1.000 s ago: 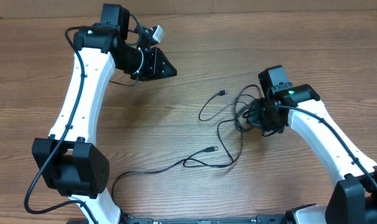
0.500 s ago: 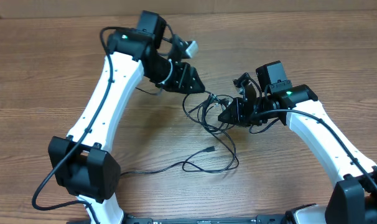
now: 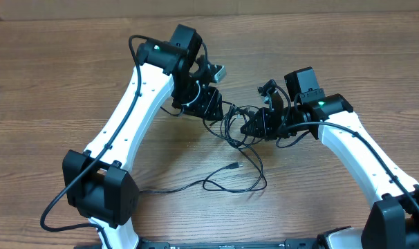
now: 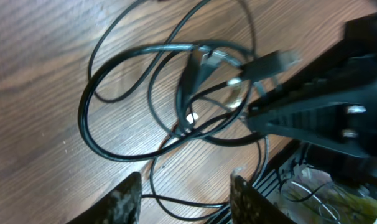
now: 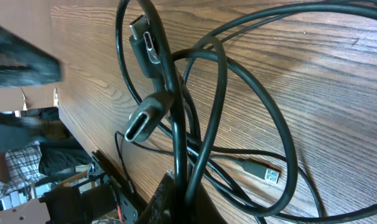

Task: Untangle cables

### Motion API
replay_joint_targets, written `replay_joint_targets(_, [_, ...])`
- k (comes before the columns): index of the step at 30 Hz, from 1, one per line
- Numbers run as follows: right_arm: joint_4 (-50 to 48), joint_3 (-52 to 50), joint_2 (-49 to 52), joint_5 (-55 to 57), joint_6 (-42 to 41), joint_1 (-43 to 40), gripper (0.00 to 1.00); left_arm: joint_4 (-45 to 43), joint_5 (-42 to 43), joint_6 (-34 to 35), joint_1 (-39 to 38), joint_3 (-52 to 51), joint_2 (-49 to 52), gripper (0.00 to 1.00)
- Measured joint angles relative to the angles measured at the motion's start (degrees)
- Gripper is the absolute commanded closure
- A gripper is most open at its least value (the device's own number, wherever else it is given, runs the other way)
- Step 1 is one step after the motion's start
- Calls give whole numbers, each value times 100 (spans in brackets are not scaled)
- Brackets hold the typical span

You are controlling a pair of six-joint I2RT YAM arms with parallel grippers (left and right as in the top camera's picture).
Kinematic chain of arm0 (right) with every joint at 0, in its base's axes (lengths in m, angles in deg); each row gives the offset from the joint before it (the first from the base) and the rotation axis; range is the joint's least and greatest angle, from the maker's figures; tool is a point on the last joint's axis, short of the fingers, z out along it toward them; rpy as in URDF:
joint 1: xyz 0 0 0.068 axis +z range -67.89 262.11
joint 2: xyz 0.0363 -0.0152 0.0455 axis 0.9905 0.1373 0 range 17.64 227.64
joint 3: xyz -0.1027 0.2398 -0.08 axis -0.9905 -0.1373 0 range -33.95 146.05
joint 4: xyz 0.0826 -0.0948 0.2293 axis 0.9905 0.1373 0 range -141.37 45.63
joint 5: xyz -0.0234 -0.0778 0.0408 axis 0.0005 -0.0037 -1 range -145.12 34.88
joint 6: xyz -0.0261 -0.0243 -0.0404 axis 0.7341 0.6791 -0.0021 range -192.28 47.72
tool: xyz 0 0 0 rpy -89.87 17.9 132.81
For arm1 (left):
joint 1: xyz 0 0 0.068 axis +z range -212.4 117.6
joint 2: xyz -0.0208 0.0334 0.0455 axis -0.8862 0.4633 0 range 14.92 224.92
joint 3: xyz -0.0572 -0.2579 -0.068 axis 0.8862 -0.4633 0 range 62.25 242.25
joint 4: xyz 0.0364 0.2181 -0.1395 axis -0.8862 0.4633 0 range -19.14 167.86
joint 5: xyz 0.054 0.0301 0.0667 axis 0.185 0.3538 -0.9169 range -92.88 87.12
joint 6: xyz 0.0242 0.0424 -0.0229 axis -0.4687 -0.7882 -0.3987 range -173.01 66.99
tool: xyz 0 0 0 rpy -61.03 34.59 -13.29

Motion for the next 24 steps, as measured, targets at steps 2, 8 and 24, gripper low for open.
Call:
replay_joint_targets(2, [-33, 0, 0, 0, 0, 0, 96, -74, -39, 79, 0, -205, 0, 50])
replay_joint_targets(8, [-114, 0, 0, -2, 0, 0, 96, -623, 83, 269, 0, -927, 0, 50])
replay_joint_targets(24, [-136, 0, 0, -39, -2, 0, 96, -1519, 549, 1075, -81, -1729, 0, 51])
